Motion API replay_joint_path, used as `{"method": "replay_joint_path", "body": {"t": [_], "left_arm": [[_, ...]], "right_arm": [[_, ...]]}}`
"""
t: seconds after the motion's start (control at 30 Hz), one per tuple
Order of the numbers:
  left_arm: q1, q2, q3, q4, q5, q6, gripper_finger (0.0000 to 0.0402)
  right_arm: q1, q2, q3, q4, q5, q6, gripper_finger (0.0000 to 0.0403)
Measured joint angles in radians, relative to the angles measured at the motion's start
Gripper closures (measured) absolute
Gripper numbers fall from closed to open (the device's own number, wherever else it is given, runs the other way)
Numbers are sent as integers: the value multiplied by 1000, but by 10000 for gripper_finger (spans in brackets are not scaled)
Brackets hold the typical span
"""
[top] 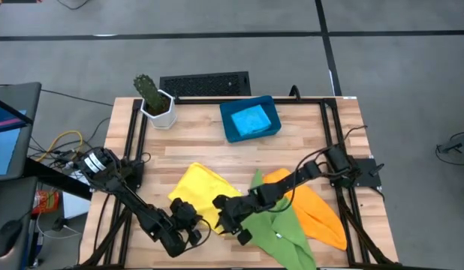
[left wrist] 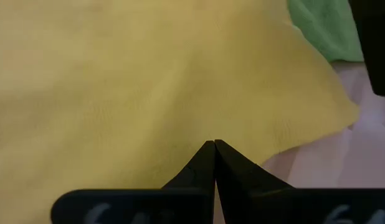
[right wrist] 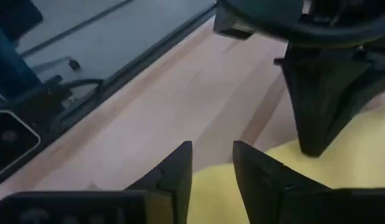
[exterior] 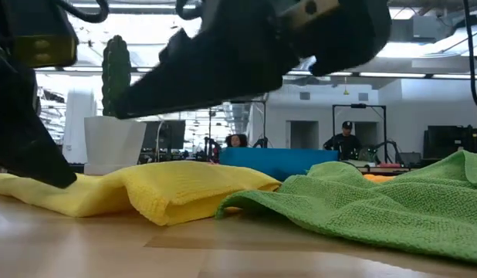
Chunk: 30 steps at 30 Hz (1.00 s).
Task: Fold microfiber towels
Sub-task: Fold the yellow microfiber cloth
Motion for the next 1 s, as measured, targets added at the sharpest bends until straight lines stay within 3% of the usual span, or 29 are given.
{"method": "replay_joint_path", "body": {"t": [0.23,0.37,0.7,1.0], "left_arm": [[12,0,0,-29,-12,-35,401],[22,0,0,-29,-33,-58,401],[37,0,0,-29,-31,-96,401],[37,0,0,-28,-26,-104,401]], "right_arm": [[27,5,-29,-29,32,-2,267],[32,5,-55,-44,-21,2,256],[57,5,-58,-23,75,-35,213],[101,70,-50,38,119,-35,228]]}}
